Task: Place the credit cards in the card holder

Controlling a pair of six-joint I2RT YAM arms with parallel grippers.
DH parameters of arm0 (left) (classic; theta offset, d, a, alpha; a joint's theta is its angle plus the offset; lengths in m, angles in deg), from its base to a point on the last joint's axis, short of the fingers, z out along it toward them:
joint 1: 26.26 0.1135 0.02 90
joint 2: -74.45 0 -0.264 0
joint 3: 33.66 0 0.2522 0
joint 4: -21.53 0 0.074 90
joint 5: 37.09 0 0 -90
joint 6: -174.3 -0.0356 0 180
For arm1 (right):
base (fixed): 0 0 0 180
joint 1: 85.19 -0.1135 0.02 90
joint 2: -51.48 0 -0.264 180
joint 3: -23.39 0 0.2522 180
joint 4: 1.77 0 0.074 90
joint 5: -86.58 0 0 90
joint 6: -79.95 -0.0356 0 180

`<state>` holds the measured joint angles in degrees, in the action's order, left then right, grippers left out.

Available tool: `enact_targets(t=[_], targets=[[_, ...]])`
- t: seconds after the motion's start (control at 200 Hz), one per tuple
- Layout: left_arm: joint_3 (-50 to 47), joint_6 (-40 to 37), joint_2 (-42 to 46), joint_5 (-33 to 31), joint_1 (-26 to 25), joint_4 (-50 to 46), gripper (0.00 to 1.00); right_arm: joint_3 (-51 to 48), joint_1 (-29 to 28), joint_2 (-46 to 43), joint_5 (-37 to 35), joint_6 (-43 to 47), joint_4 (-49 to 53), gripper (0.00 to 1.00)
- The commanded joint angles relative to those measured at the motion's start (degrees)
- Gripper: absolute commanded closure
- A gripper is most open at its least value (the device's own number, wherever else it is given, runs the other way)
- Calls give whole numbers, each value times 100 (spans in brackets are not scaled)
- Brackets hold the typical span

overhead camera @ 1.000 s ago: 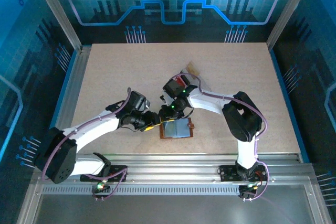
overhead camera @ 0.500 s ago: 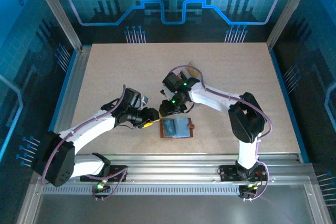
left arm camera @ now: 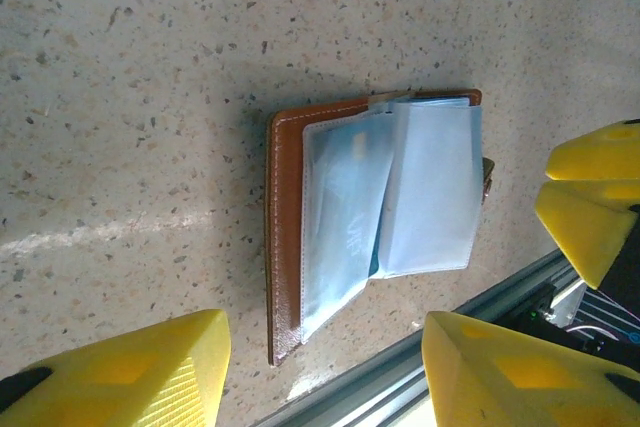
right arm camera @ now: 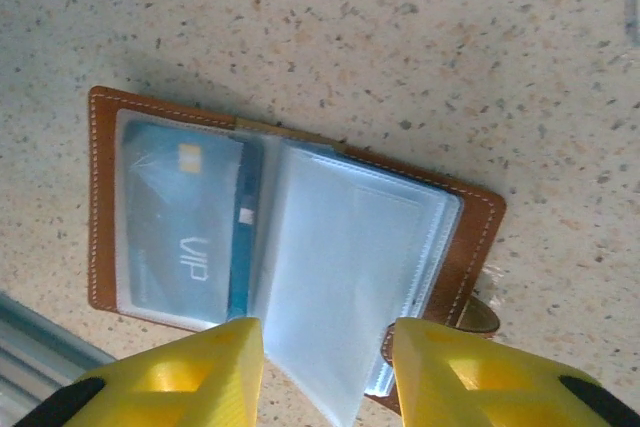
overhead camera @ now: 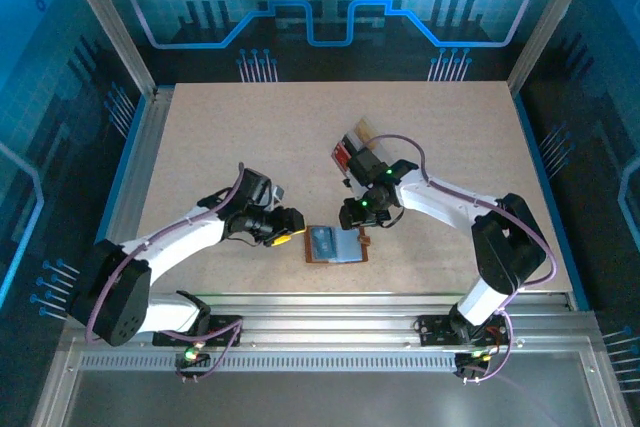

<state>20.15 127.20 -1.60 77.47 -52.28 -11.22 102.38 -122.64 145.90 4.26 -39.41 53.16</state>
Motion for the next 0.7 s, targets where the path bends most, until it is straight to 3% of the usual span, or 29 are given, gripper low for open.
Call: enact_targets(t=[0.0,0.22,0.695], targets=[[-6,-167,-183,199,36,111,46,-4,5,138,-187,-71,213,59],[28,-216,-509,256,33,237,46,-680,-54,-421,146,-441,-86,45],[26,-169,-824,364,18,492,48,-668,-352,96,830,-596,-677,44]])
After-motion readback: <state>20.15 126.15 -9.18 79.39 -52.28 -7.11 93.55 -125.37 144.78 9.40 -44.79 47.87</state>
